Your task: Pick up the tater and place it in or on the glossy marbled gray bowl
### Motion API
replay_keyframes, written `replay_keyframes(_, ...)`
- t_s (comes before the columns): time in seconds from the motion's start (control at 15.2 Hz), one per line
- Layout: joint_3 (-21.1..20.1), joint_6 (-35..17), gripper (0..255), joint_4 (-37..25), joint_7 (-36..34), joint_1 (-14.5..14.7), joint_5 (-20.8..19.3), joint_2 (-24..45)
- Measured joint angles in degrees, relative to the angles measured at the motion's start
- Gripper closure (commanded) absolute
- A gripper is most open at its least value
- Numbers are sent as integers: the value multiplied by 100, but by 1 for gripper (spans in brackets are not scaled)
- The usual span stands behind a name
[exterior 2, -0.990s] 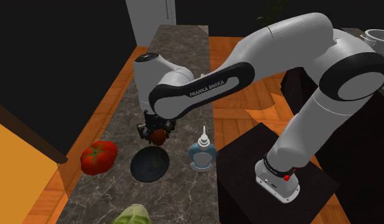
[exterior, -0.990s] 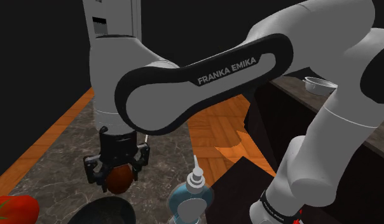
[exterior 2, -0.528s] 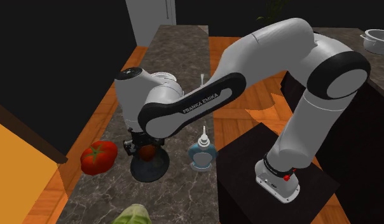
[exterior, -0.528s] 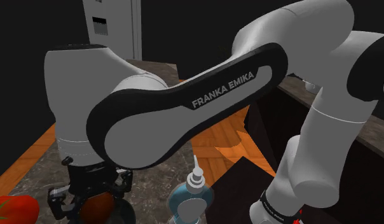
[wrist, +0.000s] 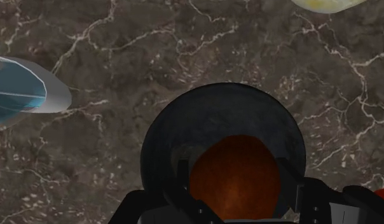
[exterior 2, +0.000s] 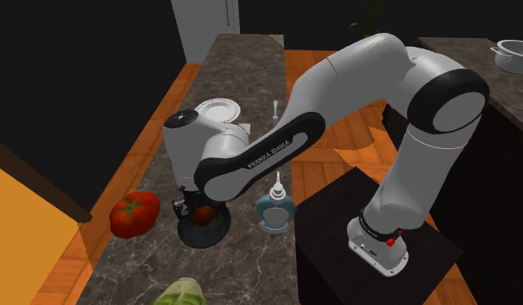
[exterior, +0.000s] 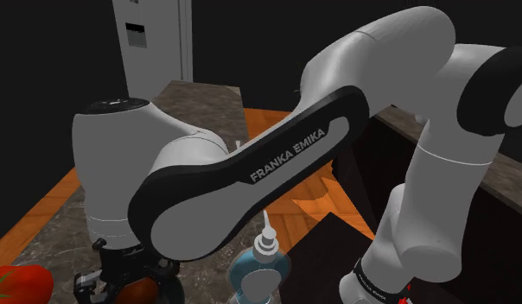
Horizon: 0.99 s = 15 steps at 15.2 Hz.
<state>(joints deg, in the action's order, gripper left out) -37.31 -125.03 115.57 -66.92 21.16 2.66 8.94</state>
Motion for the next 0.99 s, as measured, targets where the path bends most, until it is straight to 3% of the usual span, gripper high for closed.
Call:
replay_keyframes(0.66, 29, -305, 255, 146, -59, 41, -128, 189)
replay_keyframes(0.73, 29, -305, 0, 146, -59, 41, -128, 189)
replay_keyframes(0.99, 29, -306, 0, 146, -59, 41, -128, 189)
